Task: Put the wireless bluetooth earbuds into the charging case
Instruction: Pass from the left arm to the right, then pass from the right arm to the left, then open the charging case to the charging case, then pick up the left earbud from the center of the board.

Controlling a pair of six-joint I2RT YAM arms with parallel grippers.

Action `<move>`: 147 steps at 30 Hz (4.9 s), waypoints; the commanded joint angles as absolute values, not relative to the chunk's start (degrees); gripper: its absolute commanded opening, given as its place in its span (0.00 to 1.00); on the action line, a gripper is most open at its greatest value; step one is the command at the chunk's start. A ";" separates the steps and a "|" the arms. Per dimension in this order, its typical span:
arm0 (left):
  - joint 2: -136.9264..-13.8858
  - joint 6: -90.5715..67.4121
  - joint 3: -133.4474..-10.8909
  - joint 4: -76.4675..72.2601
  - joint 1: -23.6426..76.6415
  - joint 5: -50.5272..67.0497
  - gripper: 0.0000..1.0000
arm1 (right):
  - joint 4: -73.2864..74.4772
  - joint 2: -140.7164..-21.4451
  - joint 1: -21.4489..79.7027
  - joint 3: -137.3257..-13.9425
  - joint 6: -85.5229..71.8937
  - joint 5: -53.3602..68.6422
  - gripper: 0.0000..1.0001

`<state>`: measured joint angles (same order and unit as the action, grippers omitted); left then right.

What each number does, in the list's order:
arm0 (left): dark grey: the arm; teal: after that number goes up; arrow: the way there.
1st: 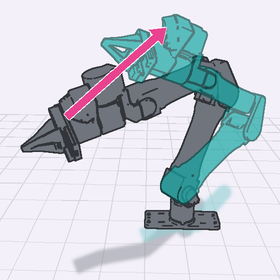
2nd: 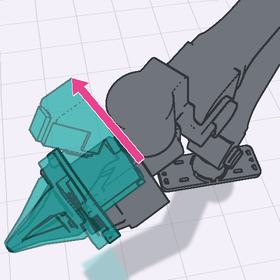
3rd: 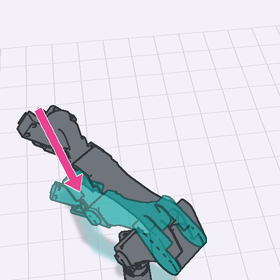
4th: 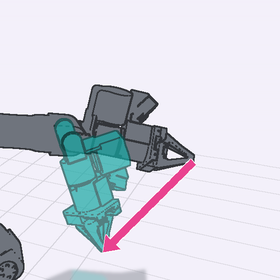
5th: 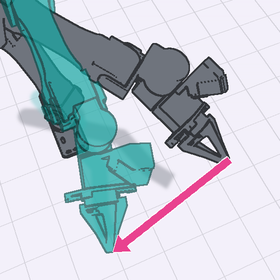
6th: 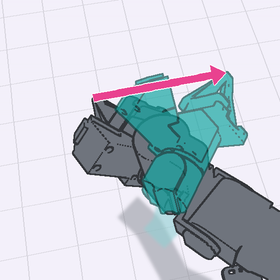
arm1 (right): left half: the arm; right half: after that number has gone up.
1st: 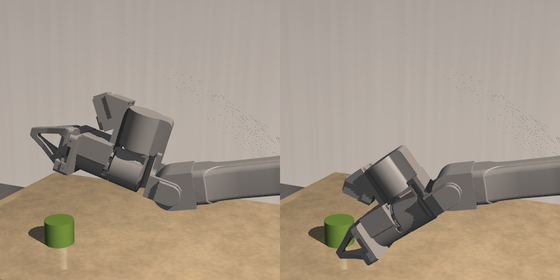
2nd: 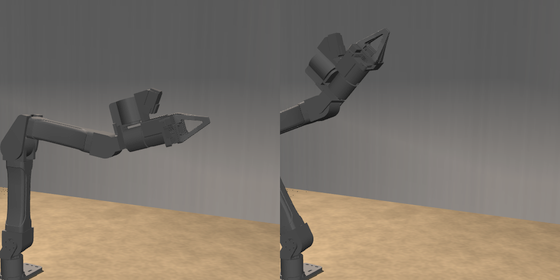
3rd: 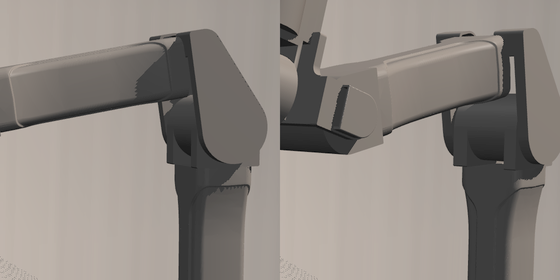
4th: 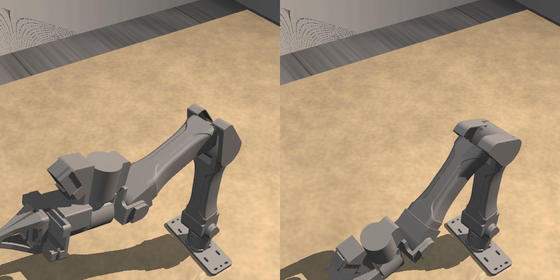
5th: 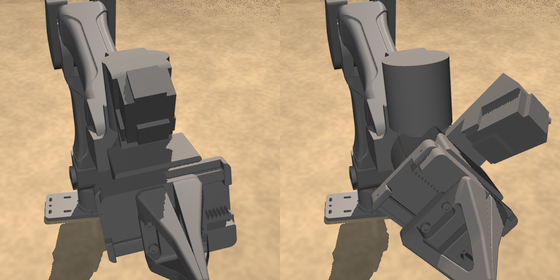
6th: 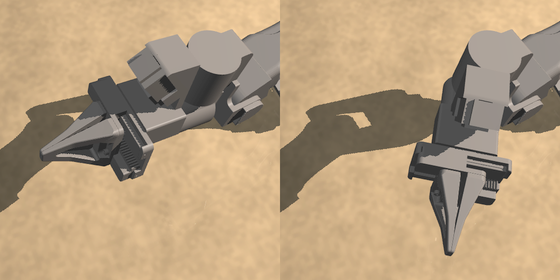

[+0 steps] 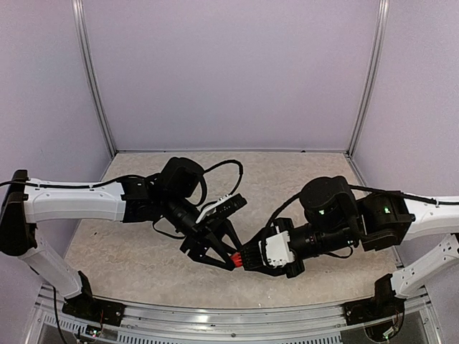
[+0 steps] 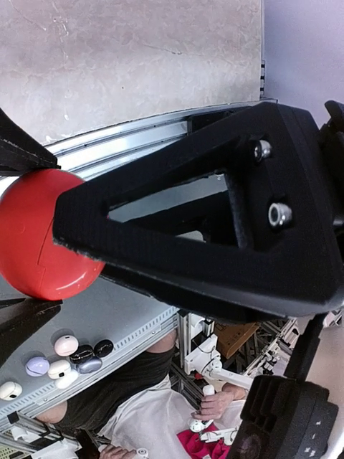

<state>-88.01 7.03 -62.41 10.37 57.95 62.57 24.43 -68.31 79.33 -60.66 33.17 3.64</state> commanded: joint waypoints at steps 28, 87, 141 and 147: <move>-67.29 1.94 -55.32 -2.13 51.06 24.39 0.99 | 20.41 -63.71 77.19 -58.58 26.72 0.63 0.07; -67.16 8.38 -43.60 -17.38 68.34 19.08 0.08 | 24.20 -71.26 65.44 -69.39 8.05 20.73 0.26; -54.20 -6.01 -26.30 -32.82 56.69 13.89 0.00 | 32.46 -89.79 35.75 -65.01 -2.22 11.16 0.55; -54.36 -6.29 -26.11 -32.70 56.69 13.00 0.00 | 32.57 -96.96 35.41 -67.31 -2.62 9.80 0.54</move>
